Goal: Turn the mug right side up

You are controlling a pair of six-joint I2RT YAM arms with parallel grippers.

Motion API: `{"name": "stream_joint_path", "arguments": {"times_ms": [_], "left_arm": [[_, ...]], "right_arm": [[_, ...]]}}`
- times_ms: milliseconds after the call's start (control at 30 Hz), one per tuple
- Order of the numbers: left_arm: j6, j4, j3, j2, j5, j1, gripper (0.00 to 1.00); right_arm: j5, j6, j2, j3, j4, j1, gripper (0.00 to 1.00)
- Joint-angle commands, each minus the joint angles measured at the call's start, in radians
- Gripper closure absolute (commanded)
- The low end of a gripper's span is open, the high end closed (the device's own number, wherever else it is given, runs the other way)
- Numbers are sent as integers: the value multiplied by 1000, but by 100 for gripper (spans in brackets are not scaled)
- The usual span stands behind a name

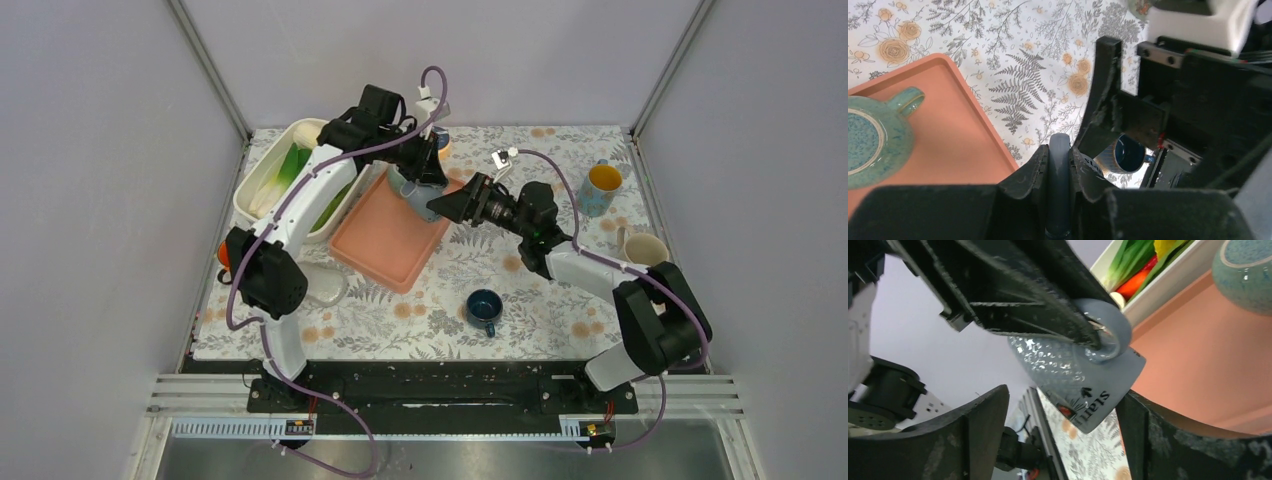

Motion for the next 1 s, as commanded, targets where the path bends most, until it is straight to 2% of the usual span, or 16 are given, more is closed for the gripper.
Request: {"name": "stream_joint_path", "arguments": {"times_ms": [0,133,167,267,300,333,367,433,467,600,700,833,967], "left_arm": [[-107,103,22,-80,126,-21,100],[-190,161,13,-74,184,-21,100],[-207,170,9,-72,199,-21,100],[-201,175,-8,-81,203,-19,100],[-184,171,-18,-90,187,-16,100],[-164,165,-27,-96,167,-9,99],[-136,151,-33,-103,141,-3,83],[-73,128,-43,-119,68,17,42],[-42,122,-53,-130,31,30,32],[31,121,-95,-175,-71,99,3],[73,124,-123,-203,-121,151,1],[177,120,-143,-207,-267,185,1],[244,113,-146,-161,-365,198,1]], "right_arm": [[-50,243,53,13,419,16,23],[-34,342,83,26,593,22,52],[-24,341,77,25,597,22,59],[10,279,30,5,525,21,97],[22,240,7,-5,477,21,100],[30,193,-22,-11,407,21,100],[36,139,-53,-13,325,22,100],[76,-9,-120,-6,87,22,100],[103,-89,-154,4,-36,21,100],[249,-409,-259,62,-509,38,100],[359,-584,-270,137,-764,119,100],[455,-813,-175,292,-1086,316,100],[539,-981,-42,370,-1266,515,100]]}}
